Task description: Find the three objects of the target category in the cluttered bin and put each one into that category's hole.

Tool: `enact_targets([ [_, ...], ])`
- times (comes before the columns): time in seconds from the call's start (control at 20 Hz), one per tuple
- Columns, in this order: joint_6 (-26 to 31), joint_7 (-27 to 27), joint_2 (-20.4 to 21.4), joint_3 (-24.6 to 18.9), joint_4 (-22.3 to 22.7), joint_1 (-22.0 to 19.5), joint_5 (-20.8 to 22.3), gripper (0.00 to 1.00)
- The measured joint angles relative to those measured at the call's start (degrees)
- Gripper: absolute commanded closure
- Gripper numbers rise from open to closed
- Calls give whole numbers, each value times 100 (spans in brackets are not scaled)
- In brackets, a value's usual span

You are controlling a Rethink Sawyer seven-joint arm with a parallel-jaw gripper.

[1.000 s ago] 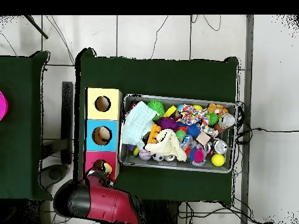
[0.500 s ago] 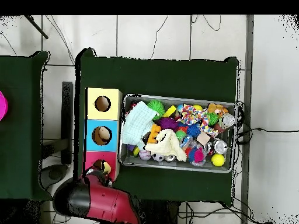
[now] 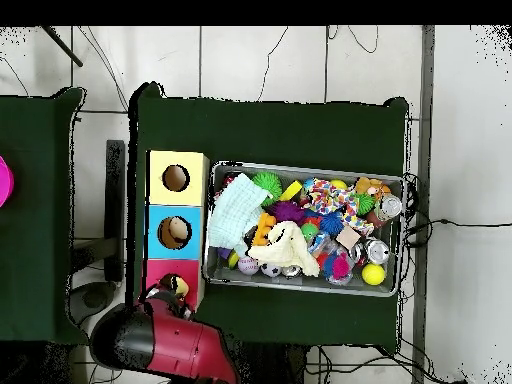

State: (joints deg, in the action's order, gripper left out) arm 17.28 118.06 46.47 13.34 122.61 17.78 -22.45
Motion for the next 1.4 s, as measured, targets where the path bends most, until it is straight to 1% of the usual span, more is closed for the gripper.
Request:
enact_targets([
  [0.6, -1, 0, 26, -73, 0, -5, -15, 100],
  [0.65, -2, 0, 35, -107, -1, -12, -15, 0],
  [0.9, -2, 0, 52, -194, -1, -56, -14, 0],
  [1.4, 0, 0, 51, -214, -2, -52, -14, 0],
])
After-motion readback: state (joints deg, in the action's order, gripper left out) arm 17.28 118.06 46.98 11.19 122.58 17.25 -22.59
